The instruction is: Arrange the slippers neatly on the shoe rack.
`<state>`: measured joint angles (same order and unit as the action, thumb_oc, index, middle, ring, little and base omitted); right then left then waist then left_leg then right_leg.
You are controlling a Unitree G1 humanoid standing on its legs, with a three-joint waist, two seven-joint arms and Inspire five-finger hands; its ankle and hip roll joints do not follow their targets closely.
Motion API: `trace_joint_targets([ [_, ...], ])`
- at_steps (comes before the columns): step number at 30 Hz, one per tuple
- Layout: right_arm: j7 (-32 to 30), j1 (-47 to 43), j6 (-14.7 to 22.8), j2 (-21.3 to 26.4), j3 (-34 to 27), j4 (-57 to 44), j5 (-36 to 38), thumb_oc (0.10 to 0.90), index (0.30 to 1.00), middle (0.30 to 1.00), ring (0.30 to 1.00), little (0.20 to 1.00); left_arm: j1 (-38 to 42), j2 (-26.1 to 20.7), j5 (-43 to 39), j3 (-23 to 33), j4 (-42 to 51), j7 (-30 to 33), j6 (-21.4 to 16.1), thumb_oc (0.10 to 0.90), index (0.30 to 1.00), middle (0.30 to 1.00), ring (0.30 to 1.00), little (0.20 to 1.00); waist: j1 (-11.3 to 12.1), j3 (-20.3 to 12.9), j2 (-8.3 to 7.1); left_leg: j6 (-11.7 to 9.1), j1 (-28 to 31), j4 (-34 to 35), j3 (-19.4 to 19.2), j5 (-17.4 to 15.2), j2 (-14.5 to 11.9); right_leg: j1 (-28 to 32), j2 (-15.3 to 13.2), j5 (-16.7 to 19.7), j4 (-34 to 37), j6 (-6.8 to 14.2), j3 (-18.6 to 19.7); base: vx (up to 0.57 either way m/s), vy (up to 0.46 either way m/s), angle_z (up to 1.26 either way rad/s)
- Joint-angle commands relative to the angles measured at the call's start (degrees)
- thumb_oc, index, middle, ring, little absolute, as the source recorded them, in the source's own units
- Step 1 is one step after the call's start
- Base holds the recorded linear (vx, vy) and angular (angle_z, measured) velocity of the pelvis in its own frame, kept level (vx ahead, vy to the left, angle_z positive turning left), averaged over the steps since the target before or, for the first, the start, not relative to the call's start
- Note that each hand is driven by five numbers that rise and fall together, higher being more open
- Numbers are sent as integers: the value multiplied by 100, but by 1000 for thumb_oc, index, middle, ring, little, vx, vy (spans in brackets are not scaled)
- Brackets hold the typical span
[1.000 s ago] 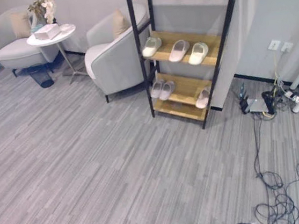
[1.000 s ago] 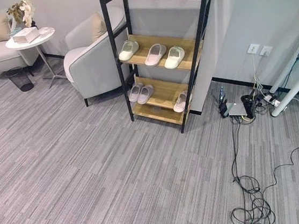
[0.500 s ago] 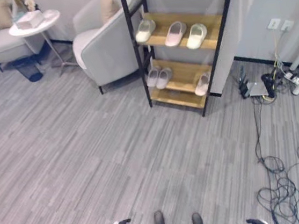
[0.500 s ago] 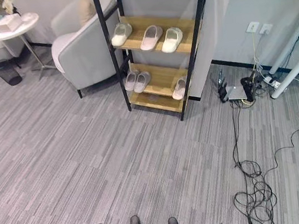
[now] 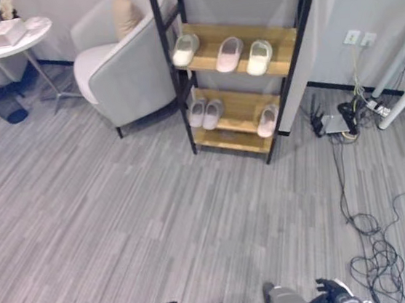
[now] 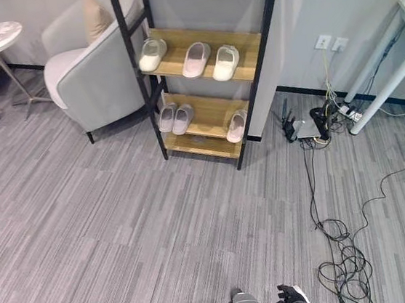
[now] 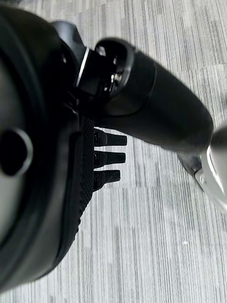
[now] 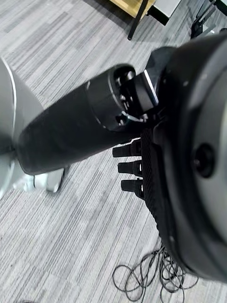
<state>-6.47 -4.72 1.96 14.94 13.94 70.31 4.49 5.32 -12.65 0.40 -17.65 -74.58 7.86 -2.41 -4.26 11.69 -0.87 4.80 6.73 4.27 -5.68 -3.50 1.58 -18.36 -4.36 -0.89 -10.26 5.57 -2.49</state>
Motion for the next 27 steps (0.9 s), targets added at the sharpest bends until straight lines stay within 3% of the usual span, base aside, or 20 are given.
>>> trace_joint_targets([
  [1,-61,75,47,299,164,81,-107,800,900,900,900,900,19,-33,201,59,81,-102,-148,800,900,900,900,900,-145,-146,70,-319,199,-575,903,-653,94,591,145,362,497,225,-114,351,-181,32],
  [3,-49,166,51,278,145,161,-85,800,900,900,900,900,-29,31,236,48,25,-126,-131,800,900,900,900,900,-181,-265,139,-407,319,-548,943,-641,-14,733,265,305,488,97,-32,291,-162,53],
  [4,-63,169,65,284,111,213,-44,800,900,900,900,900,-30,76,191,66,34,-134,-137,800,900,900,900,900,-150,-287,195,-594,182,-916,932,-351,-87,924,316,268,597,21,-58,217,-153,44],
  [5,-63,168,66,285,111,215,-44,800,900,900,900,900,-30,77,191,65,34,-134,-137,800,900,900,900,900,-154,-285,196,-598,174,-932,937,-358,-89,929,318,272,605,18,-63,178,-167,15],
  [6,-79,154,94,288,83,233,-11,800,900,900,900,900,-20,98,174,50,43,-142,-139,800,900,900,900,900,-145,-265,197,-761,3,-1429,926,-95,-95,1063,339,237,653,-60,-41,111,-125,-5],
  [9,-160,89,105,340,61,205,87,800,900,900,900,900,84,98,109,-58,194,-130,-121,800,900,900,900,900,-30,-60,-50,-914,-1002,-3206,730,486,-138,1442,178,102,776,-253,63,108,-154,-19],
  [10,-161,86,106,337,59,207,88,800,900,900,900,900,87,95,108,-59,195,-130,-120,800,900,900,900,900,-32,-58,-39,-916,-1034,-3260,737,462,-149,1435,190,102,774,-255,56,186,-146,-6],
  [11,-183,108,68,354,51,225,120,800,900,900,900,900,95,71,109,-102,238,-98,-94,800,900,900,900,900,19,-19,-164,-843,-1371,-3735,466,489,-282,1642,158,2,798,-355,113,251,-113,3],
  [16,-179,139,85,367,64,230,202,800,900,900,900,900,56,81,134,-148,199,-78,-98,800,900,900,900,900,182,-65,-203,-694,-1754,-3040,223,205,-222,2063,227,-222,943,-324,225,319,-29,1],
  [17,-192,158,88,373,78,244,193,800,900,900,900,900,49,83,169,-181,195,-92,-101,800,900,900,900,900,237,-101,-156,-673,-1886,-2243,171,183,-212,2219,292,-353,1005,-274,263,362,59,-4],
  [20,-225,124,108,384,110,254,154,800,900,900,900,900,51,73,150,-202,215,-72,-140,800,900,900,900,900,404,-94,-52,-773,-2074,-1363,544,675,-66,2556,474,-534,1076,-251,524,404,72,-2],
  [22,-227,138,82,366,93,282,107,800,900,900,900,900,39,77,143,-195,201,-72,-131,800,900,900,900,900,472,-122,-51,-790,-2120,-1206,562,800,-51,2757,434,-663,1048,-218,612,308,90,-36],
  [26,-170,182,58,312,107,319,-49,800,900,900,900,900,-8,93,161,-141,117,-85,-112,800,900,900,900,900,533,-319,-71,-630,-1899,-1056,554,684,34,2755,235,-696,581,-41,655,260,128,-59],
  [27,-147,150,63,308,108,307,-105,800,900,900,900,900,26,61,189,-169,139,-94,-116,800,900,900,900,900,512,-344,-86,-519,-1675,-998,514,549,93,2478,105,-455,-75,145,628,129,77,-63],
])
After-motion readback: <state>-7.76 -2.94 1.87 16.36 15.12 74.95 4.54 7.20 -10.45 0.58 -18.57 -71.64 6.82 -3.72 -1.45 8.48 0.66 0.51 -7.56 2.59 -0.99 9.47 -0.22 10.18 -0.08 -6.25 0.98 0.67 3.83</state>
